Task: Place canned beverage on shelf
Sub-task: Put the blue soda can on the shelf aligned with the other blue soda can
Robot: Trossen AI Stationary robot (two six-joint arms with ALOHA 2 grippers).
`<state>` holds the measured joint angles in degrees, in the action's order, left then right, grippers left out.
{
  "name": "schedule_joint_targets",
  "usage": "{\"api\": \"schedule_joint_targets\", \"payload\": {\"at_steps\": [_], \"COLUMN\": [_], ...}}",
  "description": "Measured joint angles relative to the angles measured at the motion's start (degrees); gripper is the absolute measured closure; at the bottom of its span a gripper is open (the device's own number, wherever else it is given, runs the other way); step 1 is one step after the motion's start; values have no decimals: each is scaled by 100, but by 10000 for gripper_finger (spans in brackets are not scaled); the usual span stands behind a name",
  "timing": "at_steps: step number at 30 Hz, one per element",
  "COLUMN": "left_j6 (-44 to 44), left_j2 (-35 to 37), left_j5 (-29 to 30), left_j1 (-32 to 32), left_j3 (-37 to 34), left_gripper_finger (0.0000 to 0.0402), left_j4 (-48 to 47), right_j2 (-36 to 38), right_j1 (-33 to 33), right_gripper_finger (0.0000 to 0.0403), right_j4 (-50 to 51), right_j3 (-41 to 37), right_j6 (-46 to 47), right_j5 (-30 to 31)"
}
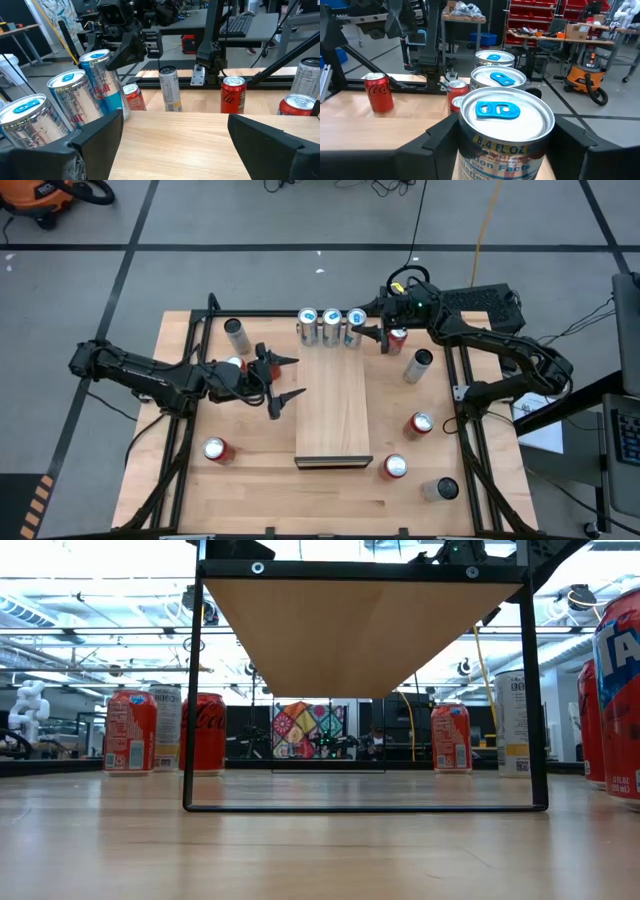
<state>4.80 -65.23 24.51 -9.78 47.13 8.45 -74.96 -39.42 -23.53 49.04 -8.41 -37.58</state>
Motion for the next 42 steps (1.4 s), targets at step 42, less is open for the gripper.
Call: {"api": "schedule_joint_targets", "payload": {"at_steps": [42], "left_j6": [-22], "left_j2": [0], "left_j5": [-2], "left_j1": [1], "left_j3": [2], "left_gripper_finger": [41], "left_j4": [-44], "right_j2": [-177], "right_j1": [-4], "right_gripper_finger": [178], "right_j4": [-63], "right_j3": [9], "right_j6": [3], "right_j5": [20]}}
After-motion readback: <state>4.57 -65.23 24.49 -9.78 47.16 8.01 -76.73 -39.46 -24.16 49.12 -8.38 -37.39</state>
